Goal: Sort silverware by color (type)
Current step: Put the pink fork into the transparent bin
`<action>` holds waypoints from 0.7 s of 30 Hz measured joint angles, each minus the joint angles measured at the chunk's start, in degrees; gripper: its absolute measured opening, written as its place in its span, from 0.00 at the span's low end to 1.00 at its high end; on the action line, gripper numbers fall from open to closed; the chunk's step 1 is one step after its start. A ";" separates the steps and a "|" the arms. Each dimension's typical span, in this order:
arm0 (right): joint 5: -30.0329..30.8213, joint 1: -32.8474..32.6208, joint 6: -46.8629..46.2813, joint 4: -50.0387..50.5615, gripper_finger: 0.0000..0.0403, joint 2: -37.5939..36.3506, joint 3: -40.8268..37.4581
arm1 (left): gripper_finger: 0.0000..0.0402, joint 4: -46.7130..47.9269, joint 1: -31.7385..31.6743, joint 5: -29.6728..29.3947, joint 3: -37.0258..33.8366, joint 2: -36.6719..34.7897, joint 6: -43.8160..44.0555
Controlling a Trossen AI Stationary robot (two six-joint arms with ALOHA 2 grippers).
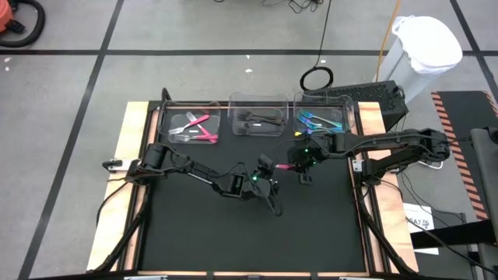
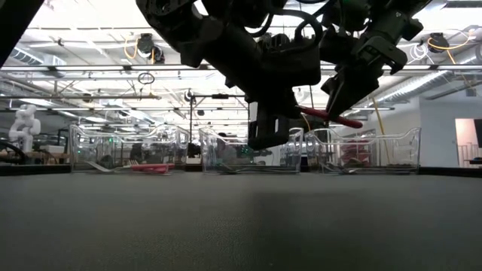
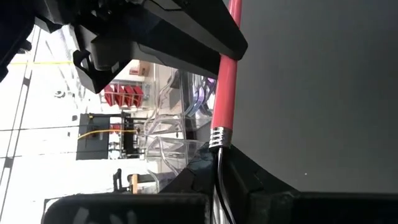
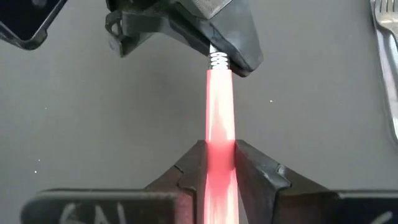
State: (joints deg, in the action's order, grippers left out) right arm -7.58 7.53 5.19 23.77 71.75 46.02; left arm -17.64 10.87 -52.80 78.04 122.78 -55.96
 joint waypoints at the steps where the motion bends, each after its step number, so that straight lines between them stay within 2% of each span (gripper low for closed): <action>1: 0.00 0.00 -0.02 0.00 0.19 -0.17 0.00 | 0.03 0.01 0.00 0.00 0.00 0.00 0.03; 4: 0.15 -0.02 -0.16 0.25 0.27 -1.25 -0.02 | 0.03 -0.38 0.02 -0.87 0.17 -0.19 0.44; 7: 0.77 0.00 -0.12 1.74 0.34 -3.86 -0.02 | 0.03 -0.18 0.50 -5.22 0.23 -0.26 0.08; 11: 1.82 -0.49 0.76 6.28 0.39 -8.72 -0.02 | 0.03 0.48 0.97 -7.17 0.15 -0.85 0.17; 16: 8.64 -2.84 4.65 10.31 0.40 -17.13 -0.07 | 0.03 0.29 1.63 -5.38 0.17 -3.75 4.21; 21: 9.03 -6.50 6.93 10.84 0.40 -25.61 -0.07 | 0.03 1.56 2.50 -2.98 0.15 -7.25 8.54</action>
State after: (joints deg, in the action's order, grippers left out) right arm 1.45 1.03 12.12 34.61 46.14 45.95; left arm -16.08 13.37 -55.78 78.19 115.53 -47.43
